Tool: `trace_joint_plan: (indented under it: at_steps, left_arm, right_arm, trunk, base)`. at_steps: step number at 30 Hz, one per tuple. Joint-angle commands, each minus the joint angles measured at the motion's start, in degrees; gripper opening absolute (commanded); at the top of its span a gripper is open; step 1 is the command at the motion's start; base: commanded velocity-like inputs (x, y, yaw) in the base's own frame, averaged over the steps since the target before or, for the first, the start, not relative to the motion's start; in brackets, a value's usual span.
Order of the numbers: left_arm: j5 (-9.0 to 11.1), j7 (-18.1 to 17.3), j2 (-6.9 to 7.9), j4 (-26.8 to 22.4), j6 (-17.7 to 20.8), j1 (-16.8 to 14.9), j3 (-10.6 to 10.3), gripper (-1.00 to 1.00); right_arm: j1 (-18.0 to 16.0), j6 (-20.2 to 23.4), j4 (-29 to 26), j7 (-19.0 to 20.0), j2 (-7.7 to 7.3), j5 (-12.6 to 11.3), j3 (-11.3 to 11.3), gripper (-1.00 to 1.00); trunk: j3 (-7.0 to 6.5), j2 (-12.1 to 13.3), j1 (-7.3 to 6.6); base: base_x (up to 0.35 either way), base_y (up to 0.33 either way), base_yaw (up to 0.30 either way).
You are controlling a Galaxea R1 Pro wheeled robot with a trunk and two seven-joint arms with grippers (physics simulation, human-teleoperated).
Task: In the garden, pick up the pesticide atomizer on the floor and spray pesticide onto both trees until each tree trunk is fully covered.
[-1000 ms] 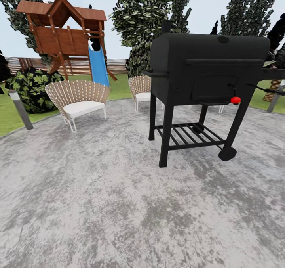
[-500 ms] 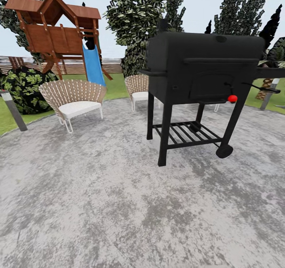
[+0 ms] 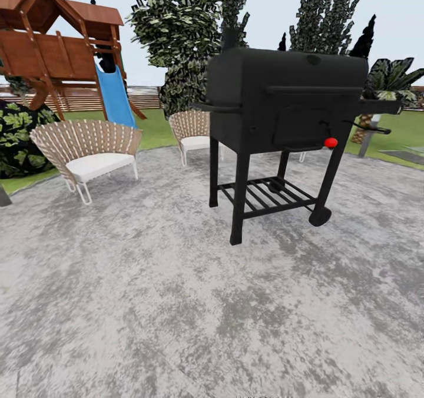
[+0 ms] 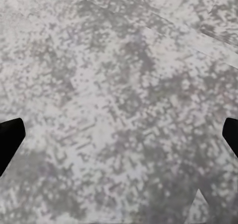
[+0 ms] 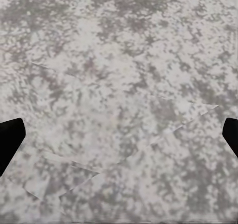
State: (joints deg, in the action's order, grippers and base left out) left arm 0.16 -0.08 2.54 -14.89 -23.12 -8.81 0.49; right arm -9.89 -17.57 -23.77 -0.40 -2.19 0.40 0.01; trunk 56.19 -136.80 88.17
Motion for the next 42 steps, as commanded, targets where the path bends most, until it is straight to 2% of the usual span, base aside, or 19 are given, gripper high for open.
trace_joint_plan:
  at_steps: [1,8,28,42]
  left_arm:
    - [0.01,-0.01,0.00,0.04,-0.17,0.00,0.04,1.00]
    - [0.01,-0.01,0.09,-0.13,-0.24,0.02,0.09,1.00]
    - [0.01,-0.01,0.10,0.04,-0.17,0.02,0.13,1.00]
    - [0.01,-0.01,0.10,-0.05,-0.17,0.02,0.13,1.00]
  right_arm:
    - [-0.04,-0.18,0.04,-0.04,0.00,0.04,0.00,1.00]
    - [-0.04,-0.18,0.04,-0.04,0.00,0.04,-0.08,1.00]
    - [-0.04,-0.09,0.04,-0.04,0.00,0.04,-0.01,1.00]
    - [-0.04,-0.18,1.52,-0.04,0.00,-0.05,-0.18,1.00]
  trunk:
    - [0.05,-0.02,-0.01]
    - [0.05,-0.02,-0.01]
    - [0.03,-0.02,-0.01]
    - [-0.57,-0.02,-0.01]
  base:
    - [0.000,0.304,-0.267]
    - [0.060,0.278,-0.267]
    - [0.220,0.245,-0.267]
    - [0.020,0.019,-0.266]
